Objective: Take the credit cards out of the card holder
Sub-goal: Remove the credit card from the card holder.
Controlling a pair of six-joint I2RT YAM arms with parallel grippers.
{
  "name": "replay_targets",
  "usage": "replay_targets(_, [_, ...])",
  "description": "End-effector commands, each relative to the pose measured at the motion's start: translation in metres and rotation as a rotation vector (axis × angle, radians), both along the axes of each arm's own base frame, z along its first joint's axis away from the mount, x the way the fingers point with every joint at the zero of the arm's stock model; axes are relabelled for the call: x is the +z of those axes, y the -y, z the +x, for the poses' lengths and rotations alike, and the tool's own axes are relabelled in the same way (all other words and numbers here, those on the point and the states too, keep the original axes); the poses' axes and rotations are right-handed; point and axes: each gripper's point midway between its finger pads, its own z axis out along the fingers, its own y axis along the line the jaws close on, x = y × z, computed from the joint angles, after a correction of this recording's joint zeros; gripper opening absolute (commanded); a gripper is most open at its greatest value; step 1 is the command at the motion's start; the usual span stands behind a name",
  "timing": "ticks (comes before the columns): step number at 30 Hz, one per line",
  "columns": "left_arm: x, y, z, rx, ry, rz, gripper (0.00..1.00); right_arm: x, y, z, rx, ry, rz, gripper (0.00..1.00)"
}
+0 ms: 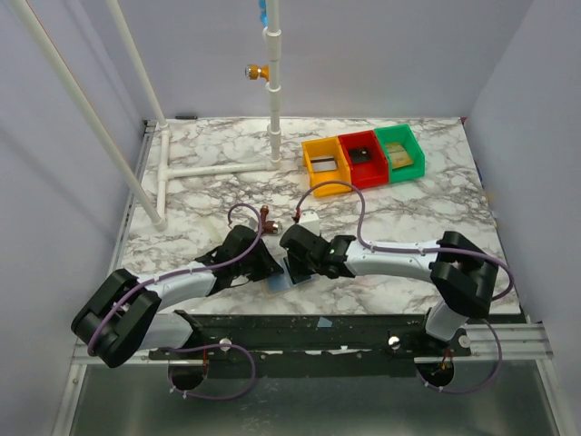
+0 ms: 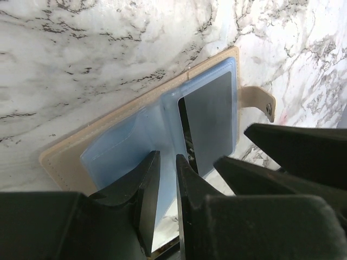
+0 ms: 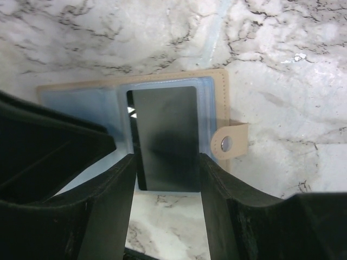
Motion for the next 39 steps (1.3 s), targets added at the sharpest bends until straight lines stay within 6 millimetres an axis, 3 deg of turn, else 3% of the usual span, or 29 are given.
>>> replay_targets(1, [0.0, -0.001, -0.002, -0.02, 0.012, -0.008, 0.2, -0.01, 0.009, 0.014, -0.046, 0.045, -0.09, 0.52])
replay_targets(9, [0.004, 0.004, -0.001, -0.042, 0.021, -0.027, 0.2, -0.019, 0.026, 0.028, -0.082, 0.041, -0.122, 0.52])
replay_targets(18, [0.005, 0.015, -0.006, -0.07, -0.009, -0.092, 0.21, -0.037, 0.024, 0.007, -0.057, -0.054, -0.067, 0.44])
replay_targets(23, [0.002, 0.018, -0.008, -0.074, -0.026, -0.119, 0.21, -0.041, 0.026, -0.002, -0.064, -0.089, -0.052, 0.23])
replay_targets(27, [-0.002, 0.016, -0.009, -0.067, -0.036, -0.112, 0.21, -0.043, 0.028, -0.006, -0.064, -0.11, -0.053, 0.15])
replay_targets(39, [-0.003, 0.019, -0.009, -0.068, -0.041, -0.132, 0.21, -0.048, 0.013, -0.017, -0.019, -0.135, -0.054, 0.11])
